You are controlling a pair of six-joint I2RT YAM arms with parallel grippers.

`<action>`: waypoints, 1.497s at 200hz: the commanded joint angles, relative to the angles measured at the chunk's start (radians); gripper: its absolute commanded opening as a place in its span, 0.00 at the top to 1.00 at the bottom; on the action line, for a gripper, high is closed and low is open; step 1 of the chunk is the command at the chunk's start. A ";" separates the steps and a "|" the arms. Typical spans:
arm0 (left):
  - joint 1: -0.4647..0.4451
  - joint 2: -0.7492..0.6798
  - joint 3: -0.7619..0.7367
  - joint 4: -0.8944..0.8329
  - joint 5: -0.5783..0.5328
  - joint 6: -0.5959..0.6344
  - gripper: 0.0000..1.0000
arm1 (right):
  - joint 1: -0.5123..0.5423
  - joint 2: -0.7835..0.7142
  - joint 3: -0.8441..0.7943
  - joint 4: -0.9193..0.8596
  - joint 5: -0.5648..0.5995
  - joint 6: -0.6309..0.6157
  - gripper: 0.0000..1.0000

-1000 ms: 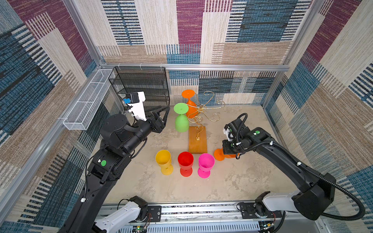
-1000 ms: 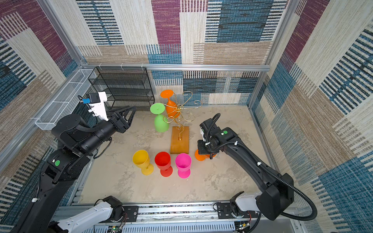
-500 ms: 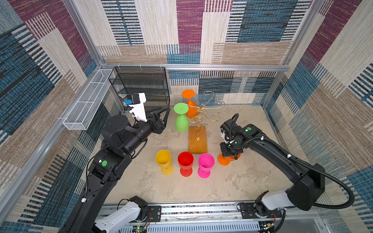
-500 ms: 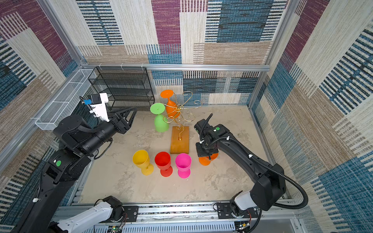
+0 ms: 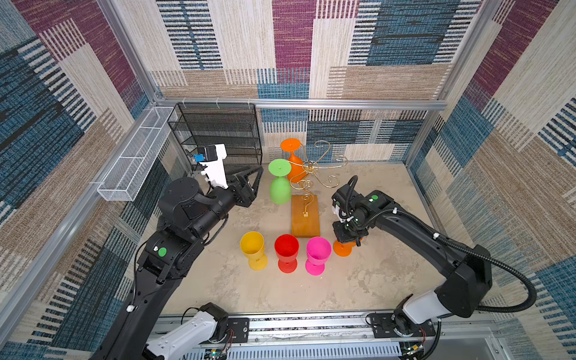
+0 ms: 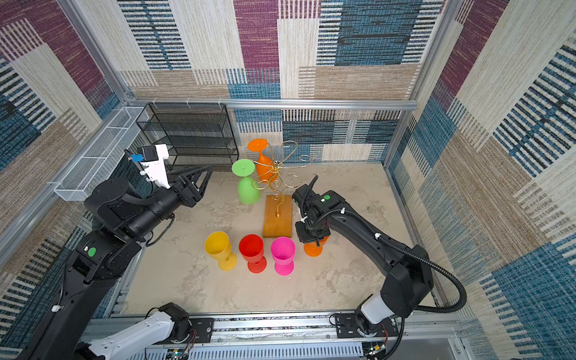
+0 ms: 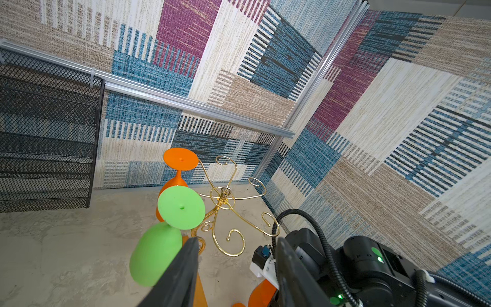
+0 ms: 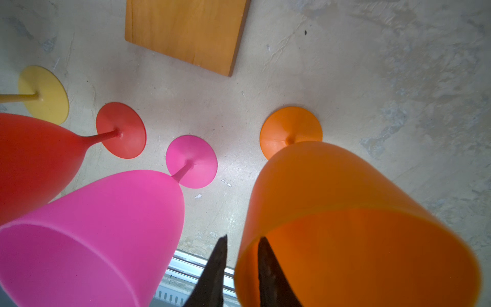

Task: Take the wine glass off the wine glass rack
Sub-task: 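Stand the orange glass upright beside the magenta glass and open the right gripper, then raise the right gripper away while the left gripper reaches toward the green glass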

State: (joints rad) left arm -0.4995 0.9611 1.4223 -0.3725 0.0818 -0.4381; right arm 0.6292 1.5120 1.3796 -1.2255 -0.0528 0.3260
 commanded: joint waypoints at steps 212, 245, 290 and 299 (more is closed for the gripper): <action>0.267 0.243 0.014 0.155 0.468 -0.340 0.47 | -0.080 -0.430 0.098 0.110 0.077 0.069 0.53; 0.286 0.332 0.009 0.130 0.555 -0.361 0.46 | -0.085 -0.516 0.109 0.256 0.191 0.080 0.47; 0.303 0.397 0.001 0.072 0.623 -0.377 0.45 | -0.086 -0.611 0.035 0.458 0.325 0.074 0.40; 0.311 0.402 -0.030 0.135 0.664 -0.433 0.45 | -0.086 -0.612 0.026 0.473 0.335 0.073 0.39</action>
State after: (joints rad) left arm -0.2028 1.3491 1.4330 -0.3096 0.6392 -0.7753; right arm 0.5438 0.9077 1.4242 -0.8921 0.1951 0.3962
